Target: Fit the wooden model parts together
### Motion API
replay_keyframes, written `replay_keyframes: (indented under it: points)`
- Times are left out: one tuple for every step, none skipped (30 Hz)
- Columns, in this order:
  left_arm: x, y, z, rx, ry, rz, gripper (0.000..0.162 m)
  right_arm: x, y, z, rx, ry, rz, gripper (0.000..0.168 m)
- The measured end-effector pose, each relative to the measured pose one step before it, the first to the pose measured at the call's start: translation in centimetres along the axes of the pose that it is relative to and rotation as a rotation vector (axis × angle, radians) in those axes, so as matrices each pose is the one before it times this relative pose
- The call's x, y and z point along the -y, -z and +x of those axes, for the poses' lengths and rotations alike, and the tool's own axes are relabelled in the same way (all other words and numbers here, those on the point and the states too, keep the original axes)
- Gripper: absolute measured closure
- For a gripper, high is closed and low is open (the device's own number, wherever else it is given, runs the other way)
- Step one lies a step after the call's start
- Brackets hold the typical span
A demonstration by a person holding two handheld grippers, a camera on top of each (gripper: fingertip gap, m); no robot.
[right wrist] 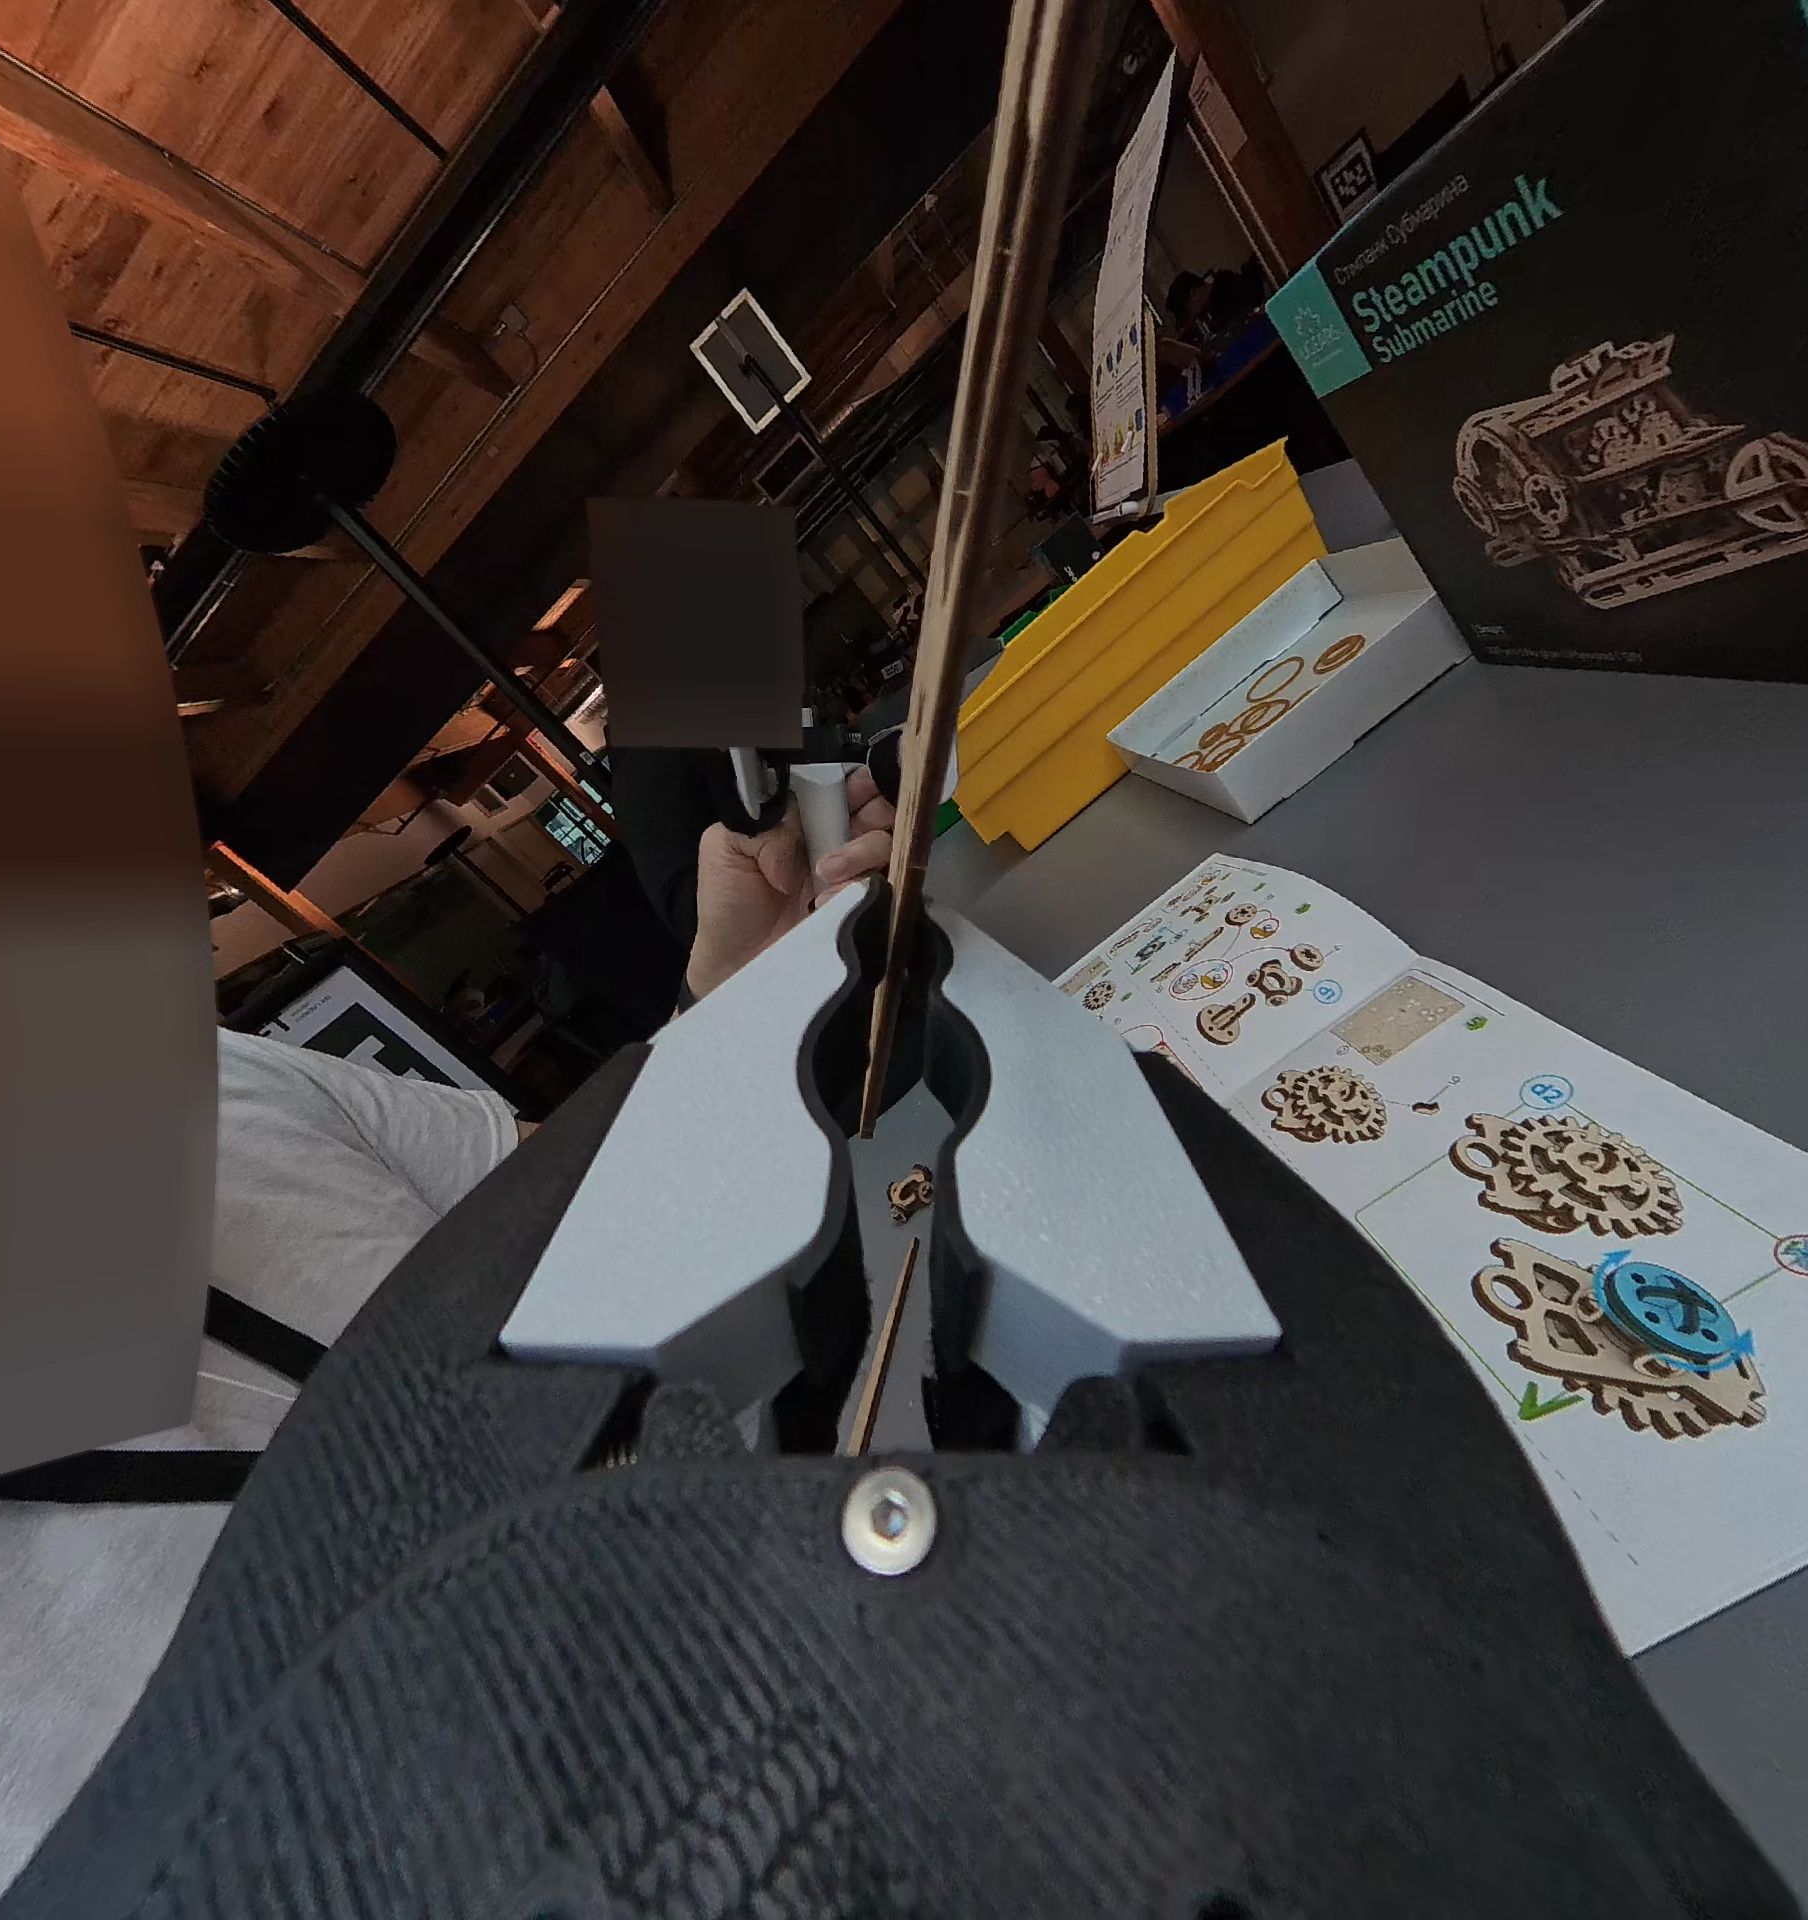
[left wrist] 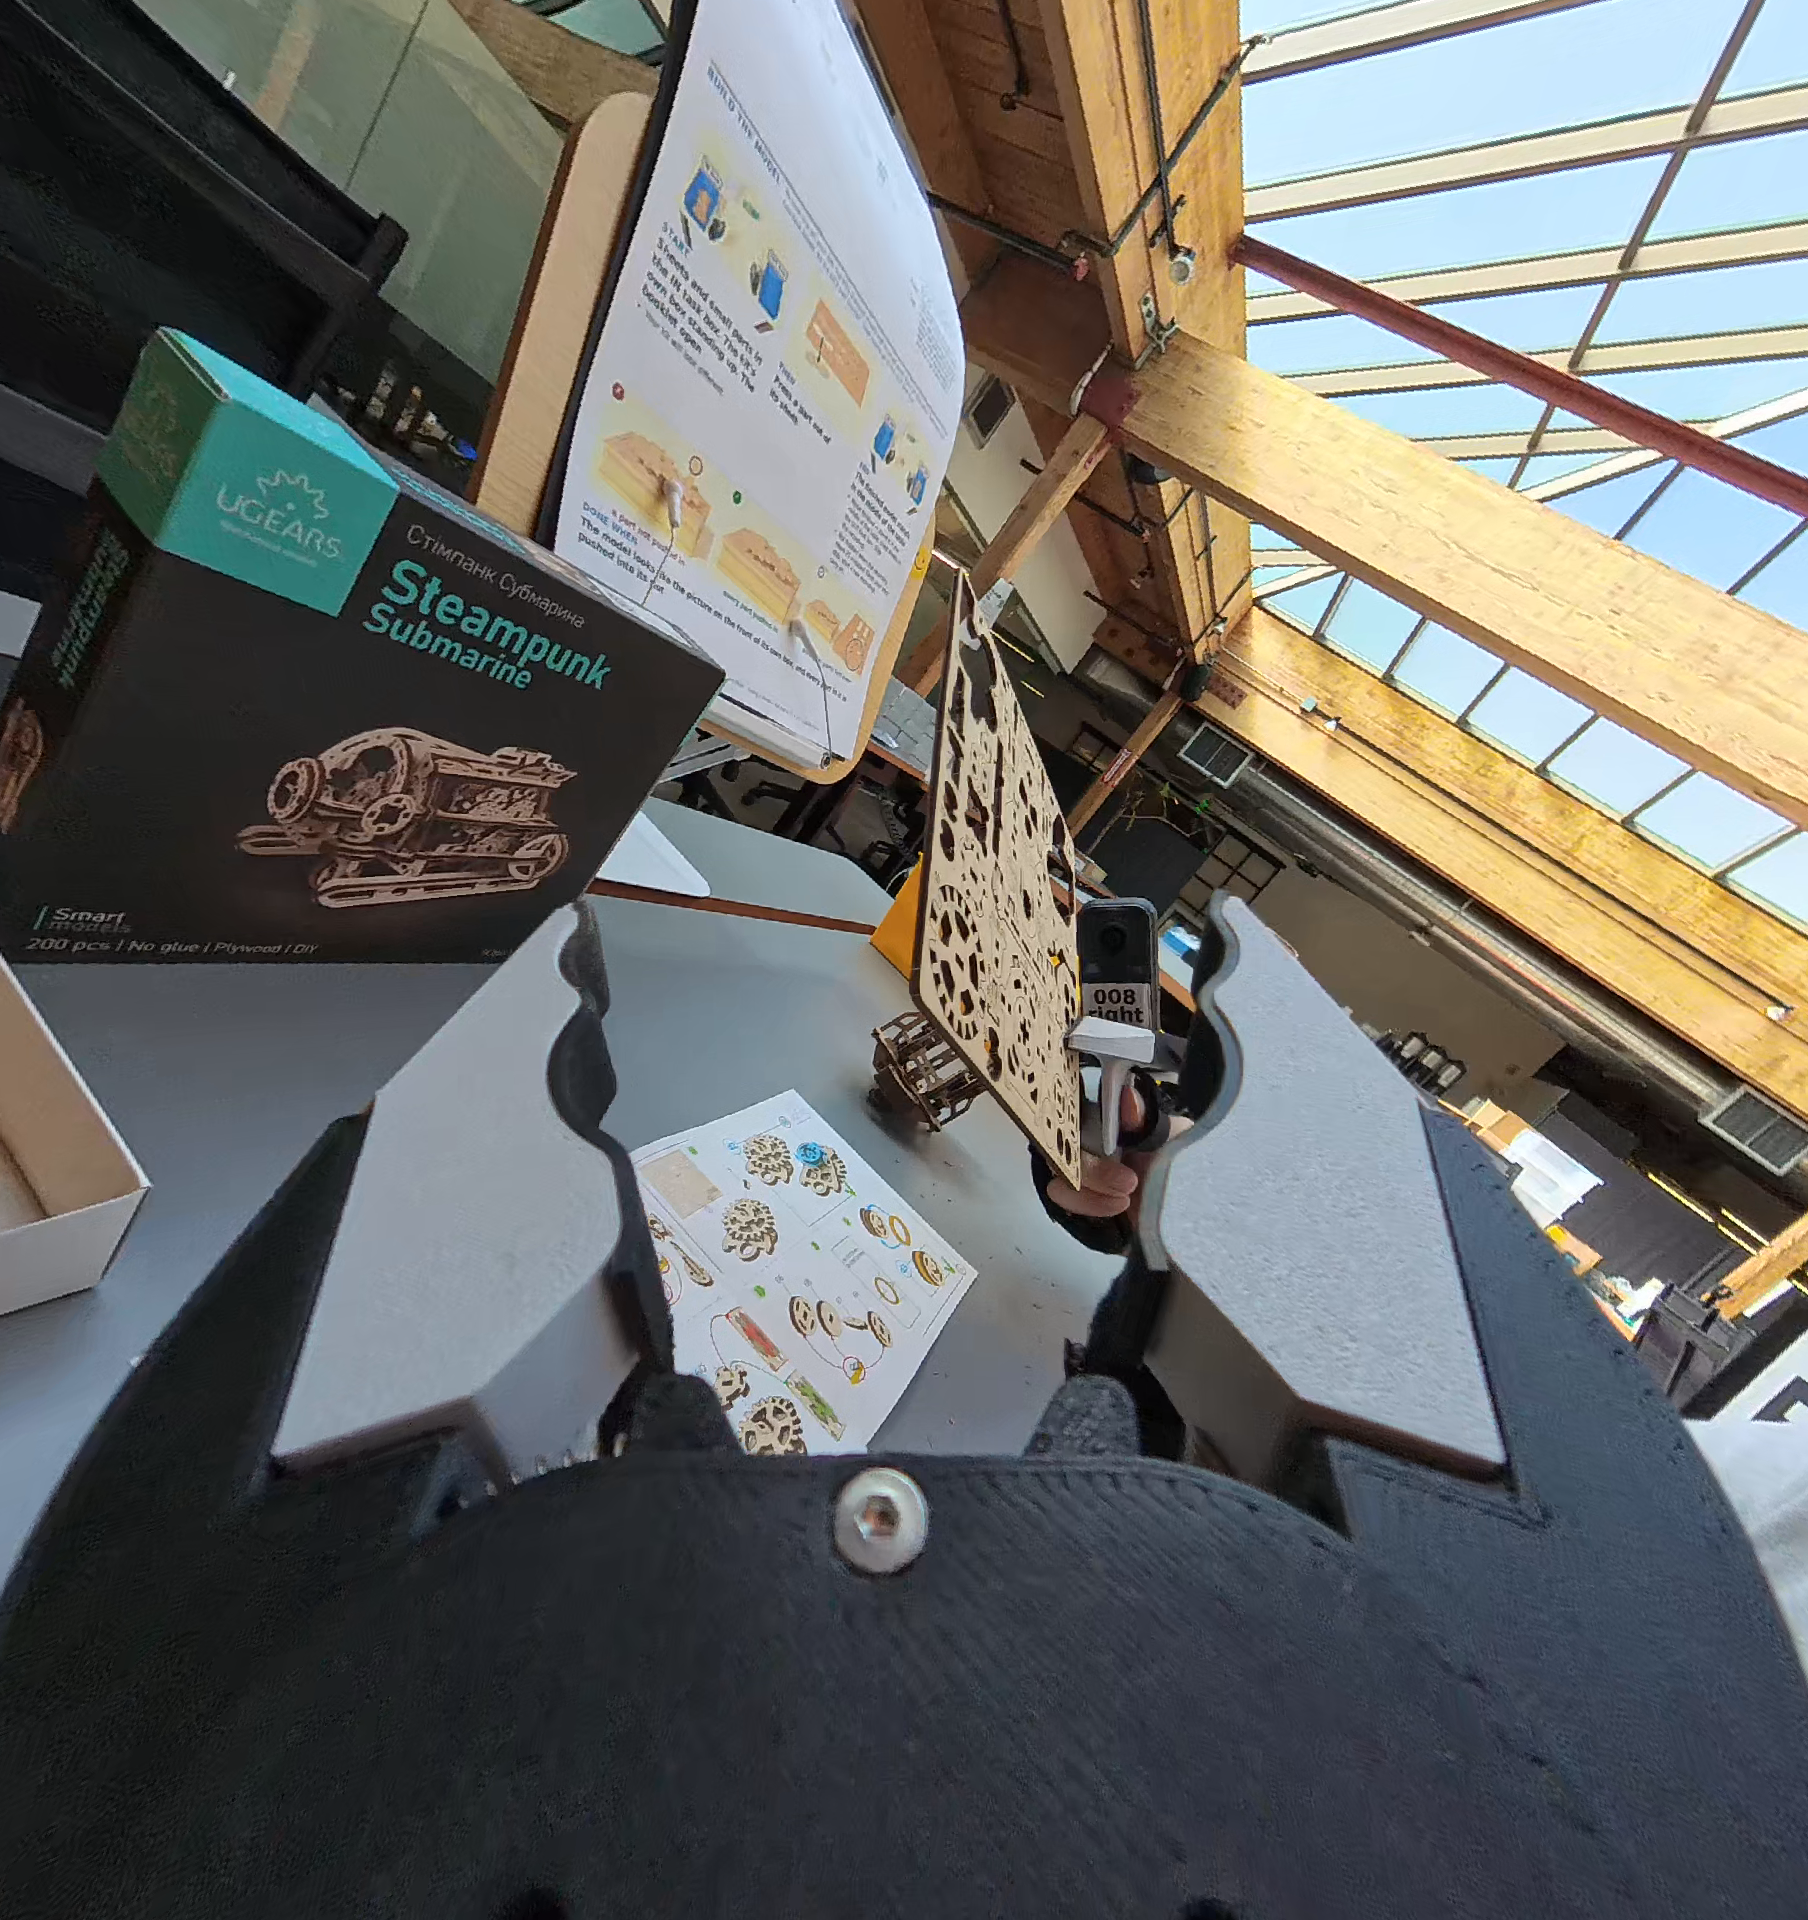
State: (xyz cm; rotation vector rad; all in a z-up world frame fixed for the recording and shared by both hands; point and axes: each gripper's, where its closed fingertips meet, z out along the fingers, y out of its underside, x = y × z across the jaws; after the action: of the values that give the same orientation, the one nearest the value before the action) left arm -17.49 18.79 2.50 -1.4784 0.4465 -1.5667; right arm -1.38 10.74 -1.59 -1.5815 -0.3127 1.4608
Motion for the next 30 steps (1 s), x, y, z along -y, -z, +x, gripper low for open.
replay_keyframes:
  points:
    - [-0.345,-0.073,0.149,-0.0108,-0.0086,-0.0247,0.049,-0.038,-0.004,0.048,-0.0041,0.0035,-0.0032,0.168]
    - [-0.536,-0.169,0.059,-0.0031,-0.0141,-0.0402,0.050,-0.027,0.014,0.050,-0.0043,0.0038,-0.0026,0.168]
    - [-0.477,-0.218,-0.012,0.0074,-0.0224,-0.0356,0.050,-0.020,0.009,0.048,-0.0038,0.0034,-0.0024,0.168]
    - [-0.362,-0.223,-0.079,0.0182,-0.0271,-0.0237,0.050,-0.018,0.008,0.044,-0.0037,0.0030,-0.0023,0.168]
    - [-0.303,-0.237,-0.038,0.0189,-0.0258,-0.0170,0.050,-0.037,0.010,0.057,-0.0035,0.0024,-0.0029,0.168]
    - [-0.254,-0.227,0.163,0.0064,-0.0210,-0.0136,0.050,-0.041,0.019,0.049,-0.0023,0.0014,-0.0033,0.168]
    - [-0.216,-0.222,0.210,0.0008,-0.0111,-0.0112,0.050,-0.029,0.006,0.053,-0.0017,0.0003,-0.0027,0.168]
    - [-0.151,-0.211,0.107,0.0033,-0.0024,-0.0083,0.053,-0.020,0.016,0.056,-0.0023,0.0011,-0.0015,0.168]
    - [-0.133,-0.178,0.115,-0.0005,-0.0030,-0.0066,0.054,-0.035,0.020,0.062,-0.0037,0.0024,-0.0021,0.168]
    - [-0.139,-0.166,0.019,0.0038,-0.0019,-0.0066,0.054,-0.065,0.002,0.060,-0.0035,0.0027,-0.0048,0.168]
    - [-0.139,-0.161,-0.136,0.0118,0.0023,-0.0063,0.053,-0.080,0.000,0.043,-0.0026,0.0024,-0.0065,0.168]
    - [-0.139,-0.181,-0.137,0.0109,0.0060,-0.0064,0.054,-0.074,-0.016,0.003,-0.0013,0.0030,-0.0064,0.168]
    - [-0.231,-0.188,-0.149,0.0117,0.0075,-0.0112,0.054,-0.082,-0.027,-0.020,0.0007,0.0021,-0.0066,0.168]
    - [-0.304,-0.227,-0.173,0.0135,0.0016,-0.0158,0.056,-0.091,-0.038,-0.041,0.0023,0.0009,-0.0068,0.168]
    - [-0.385,-0.240,0.124,-0.0021,-0.0109,-0.0211,0.053,-0.078,-0.033,-0.051,0.0028,0.0001,-0.0062,0.168]
    - [-0.413,-0.253,0.266,-0.0091,-0.0139,-0.0245,0.050,-0.084,-0.038,-0.029,0.0021,-0.0011,-0.0059,0.168]
    - [-0.365,-0.235,0.307,-0.0119,-0.0113,-0.0207,0.054,-0.086,-0.024,-0.010,0.0024,-0.0015,-0.0058,0.168]
    - [-0.308,-0.212,0.678,-0.0392,-0.0119,-0.0145,0.057,-0.084,-0.028,-0.031,0.0042,-0.0029,-0.0065,0.168]
    - [-0.224,-0.179,0.769,-0.0491,0.0009,-0.0070,0.055,-0.057,-0.007,-0.053,0.0055,-0.0036,-0.0049,0.168]
    - [-0.092,-0.123,0.448,-0.0333,0.0162,0.0023,0.059,-0.022,0.013,-0.075,0.0067,-0.0028,-0.0028,0.168]
    - [-0.065,-0.034,0.137,-0.0182,0.0187,0.0049,0.069,0.018,0.024,-0.113,0.0086,-0.0013,-0.0007,0.168]
    - [-0.042,0.026,0.027,-0.0150,0.0145,0.0066,0.076,0.029,0.022,-0.135,0.0095,-0.0017,-0.0005,0.168]
    - [-0.055,0.030,-0.182,-0.0015,0.0133,0.0017,0.078,0.015,0.022,-0.130,0.0092,-0.0003,-0.0018,0.168]
    - [-0.138,0.041,-0.294,0.0072,0.0077,-0.0082,0.077,-0.019,0.017,-0.105,0.0077,0.0009,-0.0038,0.168]
    - [-0.128,0.026,-0.163,0.0042,-0.0039,-0.0118,0.076,-0.071,-0.003,-0.108,0.0078,0.0002,-0.0066,0.168]
    - [-0.171,-0.034,-0.081,0.0069,-0.0104,-0.0154,0.075,-0.125,-0.013,-0.093,0.0085,-0.0005,-0.0109,0.168]
    - [-0.255,-0.138,-0.084,0.0112,-0.0098,-0.0181,0.070,-0.190,-0.040,-0.084,0.0086,-0.0002,-0.0139,0.168]
    - [-0.494,-0.297,0.079,0.0019,-0.0061,-0.0292,0.058,-0.212,-0.070,-0.103,0.0093,0.0005,-0.0144,0.168]
    - [-0.768,-0.423,0.286,-0.0135,-0.0002,-0.0457,0.054,-0.218,-0.096,-0.174,0.0131,0.0008,-0.0137,0.168]
    - [-0.640,-0.464,0.416,-0.0239,0.0068,-0.0340,0.055,-0.166,-0.139,-0.297,0.0204,-0.0012,-0.0103,0.168]
